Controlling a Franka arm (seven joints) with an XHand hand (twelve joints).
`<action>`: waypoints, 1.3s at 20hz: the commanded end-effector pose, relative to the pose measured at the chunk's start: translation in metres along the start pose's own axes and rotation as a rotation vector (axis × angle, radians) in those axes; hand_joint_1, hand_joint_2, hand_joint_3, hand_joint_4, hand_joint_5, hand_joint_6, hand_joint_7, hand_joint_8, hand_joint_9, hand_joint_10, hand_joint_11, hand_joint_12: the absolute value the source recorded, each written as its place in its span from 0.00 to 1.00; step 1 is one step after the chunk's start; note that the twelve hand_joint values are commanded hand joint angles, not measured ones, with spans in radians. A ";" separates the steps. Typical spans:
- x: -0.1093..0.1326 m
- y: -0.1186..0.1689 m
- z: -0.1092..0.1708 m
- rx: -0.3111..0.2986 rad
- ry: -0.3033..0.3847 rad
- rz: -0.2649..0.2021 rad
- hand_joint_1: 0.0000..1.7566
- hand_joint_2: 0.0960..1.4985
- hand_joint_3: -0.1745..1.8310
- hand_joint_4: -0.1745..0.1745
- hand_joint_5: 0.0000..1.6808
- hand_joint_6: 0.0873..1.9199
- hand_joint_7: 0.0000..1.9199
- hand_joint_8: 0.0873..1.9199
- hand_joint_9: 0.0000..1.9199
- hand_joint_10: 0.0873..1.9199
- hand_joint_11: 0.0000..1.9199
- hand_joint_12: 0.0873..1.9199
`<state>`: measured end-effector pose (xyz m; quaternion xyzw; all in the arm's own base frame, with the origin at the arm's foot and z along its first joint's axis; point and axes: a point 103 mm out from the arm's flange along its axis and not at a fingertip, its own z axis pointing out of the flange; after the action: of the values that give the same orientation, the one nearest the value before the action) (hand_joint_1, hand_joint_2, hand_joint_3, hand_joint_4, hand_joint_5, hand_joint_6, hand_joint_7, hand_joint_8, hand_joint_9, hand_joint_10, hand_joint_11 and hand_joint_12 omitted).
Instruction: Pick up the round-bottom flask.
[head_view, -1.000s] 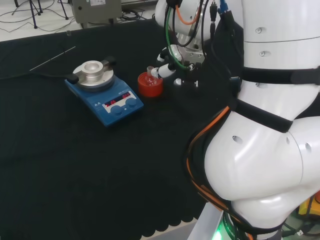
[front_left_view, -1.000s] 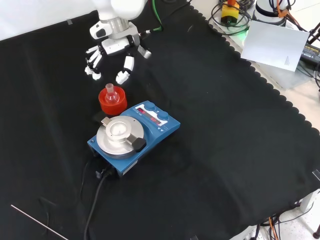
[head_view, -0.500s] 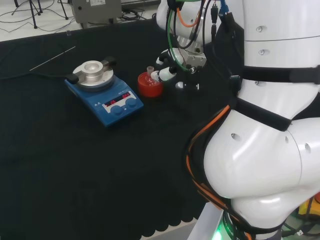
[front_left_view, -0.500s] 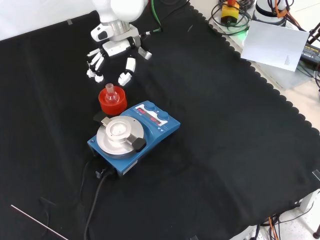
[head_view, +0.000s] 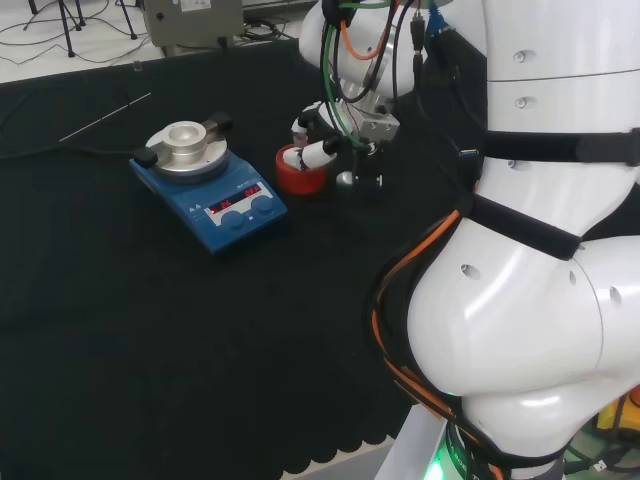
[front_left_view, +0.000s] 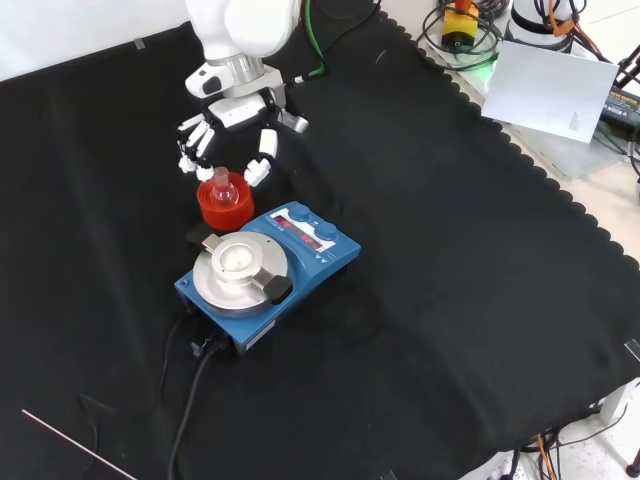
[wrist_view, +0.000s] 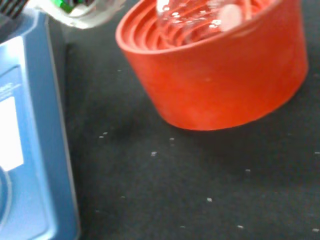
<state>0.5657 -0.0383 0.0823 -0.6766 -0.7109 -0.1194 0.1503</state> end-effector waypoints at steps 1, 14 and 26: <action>0.004 0.002 -0.003 -0.021 0.008 -0.016 0.48 0.36 0.38 0.54 0.39 0.29 0.19 0.26 0.25 0.27 0.02 0.69; -0.010 0.002 -0.008 -0.022 0.017 -0.014 0.49 0.37 0.38 0.55 0.41 0.31 0.20 0.26 0.26 0.27 0.02 0.69; -0.014 0.003 -0.008 -0.019 0.011 -0.004 0.49 0.38 0.39 0.55 0.41 0.32 0.20 0.26 0.26 0.27 0.02 0.69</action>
<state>0.5698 -0.0545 0.0847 -0.6769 -0.7092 -0.1316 0.1463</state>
